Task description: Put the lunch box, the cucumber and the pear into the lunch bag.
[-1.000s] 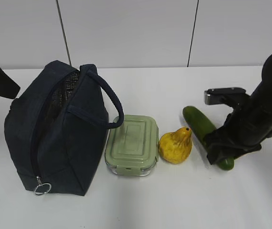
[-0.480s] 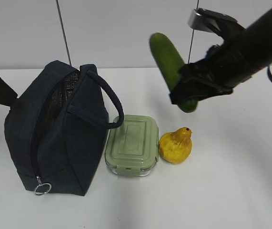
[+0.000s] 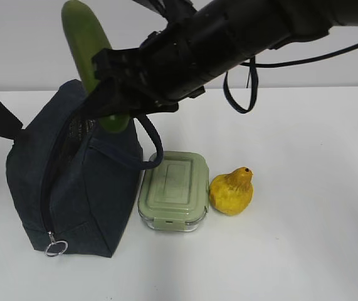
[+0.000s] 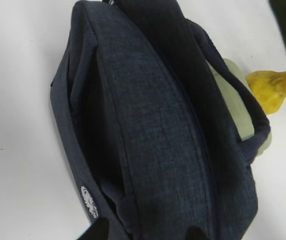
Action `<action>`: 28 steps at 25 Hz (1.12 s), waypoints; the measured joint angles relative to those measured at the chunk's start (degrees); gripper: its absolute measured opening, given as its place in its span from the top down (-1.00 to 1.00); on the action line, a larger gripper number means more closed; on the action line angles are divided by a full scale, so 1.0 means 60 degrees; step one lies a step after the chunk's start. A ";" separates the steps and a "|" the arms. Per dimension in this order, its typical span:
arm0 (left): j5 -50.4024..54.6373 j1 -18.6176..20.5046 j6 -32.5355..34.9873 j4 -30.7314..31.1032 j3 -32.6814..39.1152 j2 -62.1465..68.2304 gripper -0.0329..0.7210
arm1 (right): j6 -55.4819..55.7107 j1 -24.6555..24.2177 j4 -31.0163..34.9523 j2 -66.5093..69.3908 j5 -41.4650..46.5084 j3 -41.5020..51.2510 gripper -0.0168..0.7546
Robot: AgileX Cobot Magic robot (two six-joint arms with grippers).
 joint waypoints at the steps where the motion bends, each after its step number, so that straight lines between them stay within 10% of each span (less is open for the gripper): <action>1: 0.0000 0.0000 0.0000 0.0015 0.0000 0.0000 0.15 | 0.0000 0.0085 0.0041 0.0099 -0.0017 -0.0115 0.05; 18: 0.0243 0.0000 -0.0080 -0.0056 0.0000 0.1184 0.15 | -0.0022 0.0314 0.0222 0.0419 -0.0038 -0.0451 0.05; 23: 0.0304 0.0000 -0.0087 -0.0255 0.0000 0.1426 0.74 | -0.0022 0.0314 0.0428 0.0426 -0.0301 -0.0451 0.05; 28: 0.0338 0.0000 -0.0087 -0.0312 0.0000 0.1246 0.88 | -0.0064 0.0314 0.1010 0.0442 -0.0849 -0.0451 0.06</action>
